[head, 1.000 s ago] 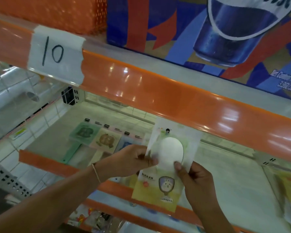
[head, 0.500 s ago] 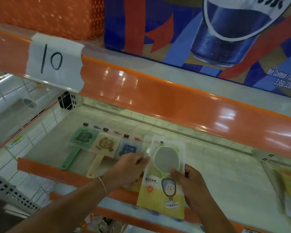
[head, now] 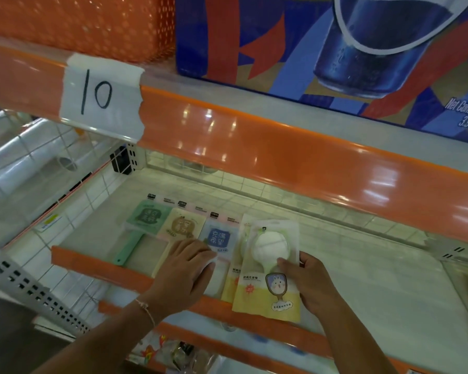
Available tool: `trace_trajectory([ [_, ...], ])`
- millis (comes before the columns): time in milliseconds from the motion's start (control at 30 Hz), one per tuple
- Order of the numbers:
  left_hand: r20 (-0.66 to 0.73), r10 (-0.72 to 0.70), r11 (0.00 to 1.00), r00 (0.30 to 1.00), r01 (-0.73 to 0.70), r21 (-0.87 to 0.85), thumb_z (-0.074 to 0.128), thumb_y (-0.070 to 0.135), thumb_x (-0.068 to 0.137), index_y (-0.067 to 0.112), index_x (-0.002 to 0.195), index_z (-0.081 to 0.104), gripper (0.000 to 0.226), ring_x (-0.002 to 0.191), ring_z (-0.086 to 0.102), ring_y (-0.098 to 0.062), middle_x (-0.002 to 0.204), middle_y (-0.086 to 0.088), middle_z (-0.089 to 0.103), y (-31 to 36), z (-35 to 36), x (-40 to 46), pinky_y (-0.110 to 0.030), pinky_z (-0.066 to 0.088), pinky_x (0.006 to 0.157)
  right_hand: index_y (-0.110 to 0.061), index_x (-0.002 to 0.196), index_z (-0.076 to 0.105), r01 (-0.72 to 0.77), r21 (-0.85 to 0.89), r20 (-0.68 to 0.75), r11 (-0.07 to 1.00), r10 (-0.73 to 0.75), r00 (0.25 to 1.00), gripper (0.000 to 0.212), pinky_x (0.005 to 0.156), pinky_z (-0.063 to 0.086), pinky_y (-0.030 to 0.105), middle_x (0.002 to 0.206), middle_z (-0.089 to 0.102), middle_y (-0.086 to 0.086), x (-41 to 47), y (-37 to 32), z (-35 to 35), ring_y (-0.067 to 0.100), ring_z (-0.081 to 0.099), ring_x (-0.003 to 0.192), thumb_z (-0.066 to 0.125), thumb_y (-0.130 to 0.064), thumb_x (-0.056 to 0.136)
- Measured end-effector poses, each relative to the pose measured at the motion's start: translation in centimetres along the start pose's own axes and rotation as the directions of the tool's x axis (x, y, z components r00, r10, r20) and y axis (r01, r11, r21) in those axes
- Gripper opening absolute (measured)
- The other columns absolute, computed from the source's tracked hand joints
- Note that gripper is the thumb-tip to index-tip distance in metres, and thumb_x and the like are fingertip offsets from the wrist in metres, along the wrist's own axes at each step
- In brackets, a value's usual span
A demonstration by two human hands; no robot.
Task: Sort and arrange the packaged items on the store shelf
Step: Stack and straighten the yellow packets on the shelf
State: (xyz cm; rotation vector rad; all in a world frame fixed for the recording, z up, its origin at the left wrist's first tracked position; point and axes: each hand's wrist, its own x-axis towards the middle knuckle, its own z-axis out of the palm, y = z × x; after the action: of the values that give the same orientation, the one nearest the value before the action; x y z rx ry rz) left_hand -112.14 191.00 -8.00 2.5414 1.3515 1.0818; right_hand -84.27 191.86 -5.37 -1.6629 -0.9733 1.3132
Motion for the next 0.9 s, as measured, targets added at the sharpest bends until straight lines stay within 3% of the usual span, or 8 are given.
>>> trace_trajectory([
  [133, -0.023, 0.079, 0.993, 0.997, -0.077, 0.087, 0.054, 0.021, 0.091, 0.008, 0.098, 0.071, 0.023, 0.1, 0.058, -0.027, 0.1, -0.006, 0.065, 0.1, 0.5, -0.5, -0.042, 0.043, 0.094, -0.011, 0.091, 0.075, 0.053, -0.164, -0.031, 0.985, -0.059, 0.998, 0.011, 0.077, 0.061, 0.045, 0.083, 0.077, 0.008, 0.8, -0.3, 0.5, 0.029, 0.074, 0.081, 0.077, -0.018, 0.083],
  [200, -0.007, 0.104, 0.988, 0.995, -0.102, 0.116, 0.055, 0.021, 0.09, 0.008, 0.098, 0.07, 0.022, 0.1, 0.059, -0.027, 0.1, -0.007, 0.065, 0.4, 0.9, -0.6, -0.044, 0.044, 0.093, -0.012, 0.085, 0.073, 0.091, -0.291, -0.075, 0.952, -0.118, 0.99, 0.013, 0.063, 0.055, 0.034, 0.077, 0.075, 0.007, 0.9, -0.5, 0.8, 0.026, 0.072, 0.074, 0.076, -0.025, 0.083],
  [300, 0.01, 0.101, 0.987, 0.995, -0.101, 0.126, 0.054, 0.023, 0.091, 0.011, 0.103, 0.069, 0.023, 0.101, 0.058, -0.027, 0.101, -0.006, 0.064, 0.8, 1.4, -0.8, -0.043, 0.045, 0.09, -0.011, 0.078, 0.068, 0.129, -0.455, -0.11, 0.881, -0.199, 0.974, 0.026, 0.055, 0.046, 0.03, 0.073, 0.07, 0.009, 0.9, -0.4, 1.0, 0.022, 0.064, 0.062, 0.075, -0.036, 0.081],
  [533, 0.025, 0.004, 0.997, 1.0, -0.006, 0.074, 0.056, 0.023, 0.088, 0.017, 0.104, 0.066, 0.02, 0.101, 0.055, -0.023, 0.102, -0.002, 0.063, 1.0, 1.6, -0.4, -0.037, 0.043, 0.09, -0.016, 0.085, 0.067, 0.103, -0.638, -0.115, 0.763, -0.227, 0.967, 0.036, 0.067, 0.053, 0.035, 0.079, 0.069, 0.003, 1.6, 0.4, 1.2, 0.019, 0.065, 0.074, 0.067, -0.052, 0.08],
  [700, 0.038, -0.019, 1.0, 0.999, 0.019, 0.016, 0.056, 0.025, 0.088, 0.023, 0.109, 0.059, 0.021, 0.104, 0.053, -0.02, 0.104, 0.001, 0.061, 1.1, 1.3, -0.4, -0.034, 0.041, 0.092, -0.015, 0.08, 0.064, 0.132, -0.723, -0.073, 0.678, -0.265, 0.961, 0.04, 0.063, 0.054, 0.035, 0.074, 0.067, 0.003, 1.6, 0.5, 1.6, 0.017, 0.064, 0.067, 0.064, -0.055, 0.082],
  [900, 0.046, -0.042, 0.999, 0.998, 0.043, -0.012, 0.051, 0.027, 0.091, 0.017, 0.107, 0.064, 0.023, 0.103, 0.054, -0.022, 0.103, 0.0, 0.06, 1.1, 1.1, -0.4, -0.035, 0.042, 0.092, -0.019, 0.083, 0.063, 0.138, -0.755, -0.05, 0.641, -0.266, 0.963, 0.041, 0.067, 0.056, 0.037, 0.079, 0.066, 0.001, 1.7, 0.6, 1.8, 0.016, 0.063, 0.072, 0.06, -0.059, 0.08],
])
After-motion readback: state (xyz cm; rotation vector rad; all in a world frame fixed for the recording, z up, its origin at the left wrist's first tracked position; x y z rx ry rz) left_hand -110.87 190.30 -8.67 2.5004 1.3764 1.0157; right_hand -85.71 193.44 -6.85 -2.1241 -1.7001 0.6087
